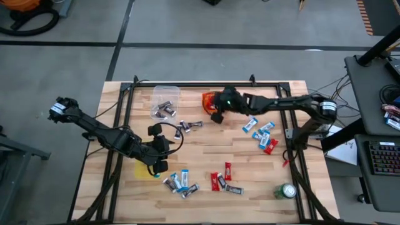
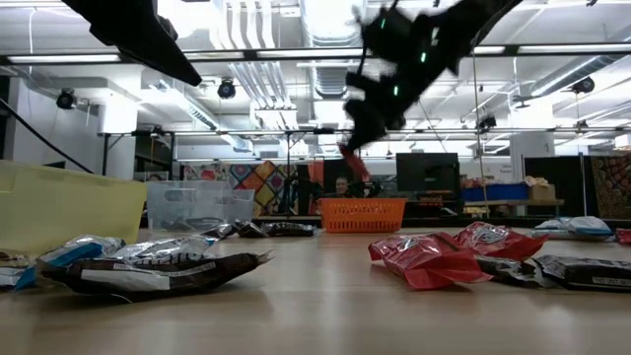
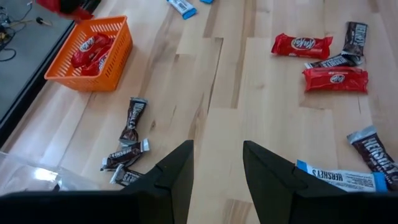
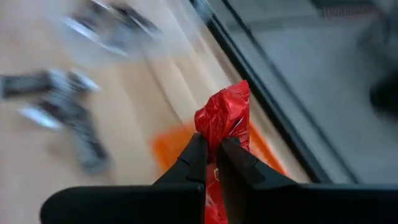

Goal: Sort candy
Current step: Put the middle right red candy into the orange basket, then put the middle left brown candy into the transparent bin

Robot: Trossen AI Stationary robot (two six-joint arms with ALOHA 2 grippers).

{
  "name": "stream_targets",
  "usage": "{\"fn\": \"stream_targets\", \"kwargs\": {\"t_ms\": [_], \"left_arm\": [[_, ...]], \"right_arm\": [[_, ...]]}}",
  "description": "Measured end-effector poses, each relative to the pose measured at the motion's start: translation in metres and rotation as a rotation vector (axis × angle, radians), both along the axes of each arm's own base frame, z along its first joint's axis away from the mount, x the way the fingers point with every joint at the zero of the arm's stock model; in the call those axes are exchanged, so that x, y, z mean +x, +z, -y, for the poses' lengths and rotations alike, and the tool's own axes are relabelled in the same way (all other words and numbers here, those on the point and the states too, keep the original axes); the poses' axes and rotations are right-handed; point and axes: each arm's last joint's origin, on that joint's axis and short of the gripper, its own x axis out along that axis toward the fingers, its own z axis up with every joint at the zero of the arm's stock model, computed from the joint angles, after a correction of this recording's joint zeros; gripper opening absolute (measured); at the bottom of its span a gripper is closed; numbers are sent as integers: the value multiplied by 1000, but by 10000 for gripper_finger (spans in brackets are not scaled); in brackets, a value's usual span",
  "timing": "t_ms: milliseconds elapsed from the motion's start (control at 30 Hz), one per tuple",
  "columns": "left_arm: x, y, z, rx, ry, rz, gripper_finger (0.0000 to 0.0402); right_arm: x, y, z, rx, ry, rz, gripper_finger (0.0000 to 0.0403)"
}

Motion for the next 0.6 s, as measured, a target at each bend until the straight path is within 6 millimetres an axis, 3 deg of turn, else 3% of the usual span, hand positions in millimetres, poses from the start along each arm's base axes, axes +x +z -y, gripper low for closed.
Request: {"fn": "stream_targets", "kwargs": {"t_ms": [133,267,600], "left_arm": [[0,0,0,-2,0,-1,122],[0,0,0,-2,0,-1,122],[0,0,0,-18,13,5,122]], "right_arm": [[-5,-27,25,90,-126,-63,12],[-5,-36,33,103,-149,-86,28],[-8,-24,31,92,-132,-56,143]]}}
